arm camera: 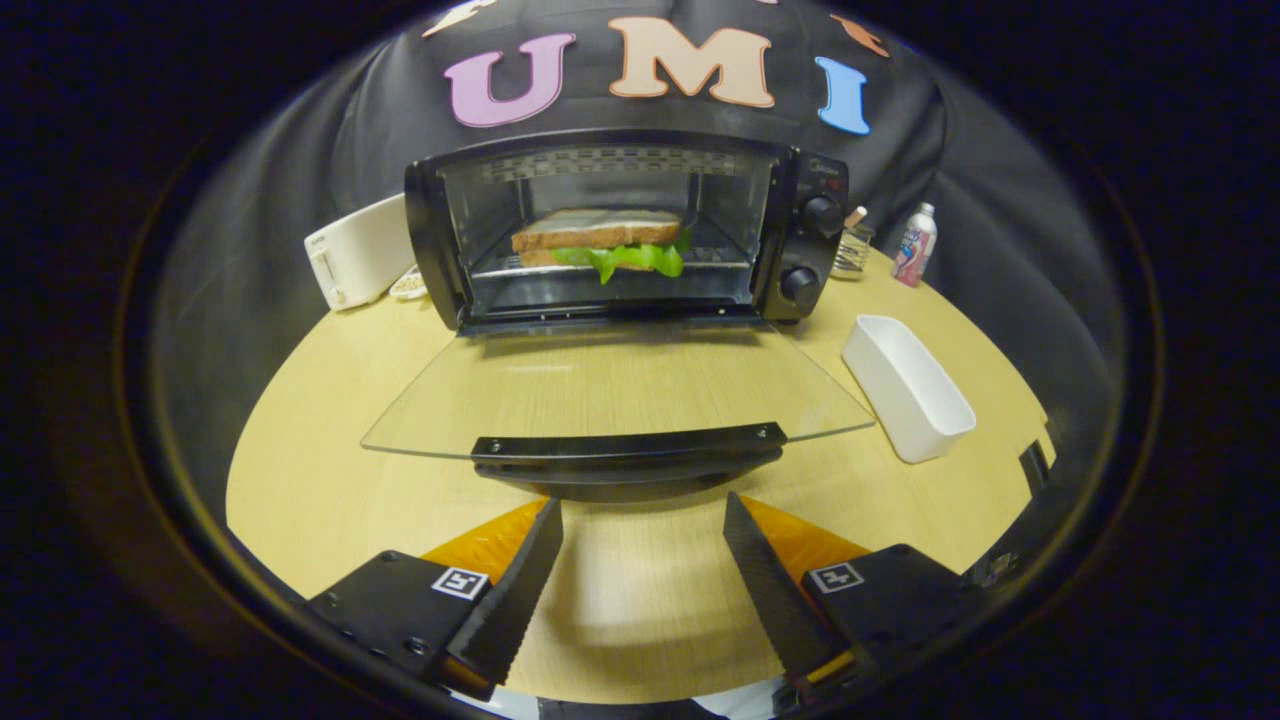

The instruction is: Open the toaster oven, put the food inside, and close the toaster oven door.

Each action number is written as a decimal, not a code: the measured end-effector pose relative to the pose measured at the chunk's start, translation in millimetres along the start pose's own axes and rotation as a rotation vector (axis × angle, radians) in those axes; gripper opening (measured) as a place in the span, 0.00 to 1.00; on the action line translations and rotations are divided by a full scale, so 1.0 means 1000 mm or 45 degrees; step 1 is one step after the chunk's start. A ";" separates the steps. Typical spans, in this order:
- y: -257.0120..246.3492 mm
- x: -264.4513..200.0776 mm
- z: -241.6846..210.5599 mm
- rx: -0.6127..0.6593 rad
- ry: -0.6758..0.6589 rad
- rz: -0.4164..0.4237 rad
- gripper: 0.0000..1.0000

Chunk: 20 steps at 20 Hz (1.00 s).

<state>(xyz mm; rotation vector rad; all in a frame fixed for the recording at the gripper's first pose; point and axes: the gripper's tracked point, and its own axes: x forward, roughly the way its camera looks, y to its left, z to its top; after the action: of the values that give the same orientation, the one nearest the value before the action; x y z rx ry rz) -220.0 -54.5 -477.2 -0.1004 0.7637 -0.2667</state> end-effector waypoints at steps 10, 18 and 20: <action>-0.001 -0.007 0.108 -0.012 -0.226 0.014 1.00; 0.005 0.008 0.172 0.027 -0.340 0.029 1.00; 0.008 0.011 0.181 0.052 -0.364 0.034 1.00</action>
<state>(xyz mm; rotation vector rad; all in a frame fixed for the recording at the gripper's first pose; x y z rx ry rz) -85.3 -51.1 -355.6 -0.0870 0.4754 -0.2363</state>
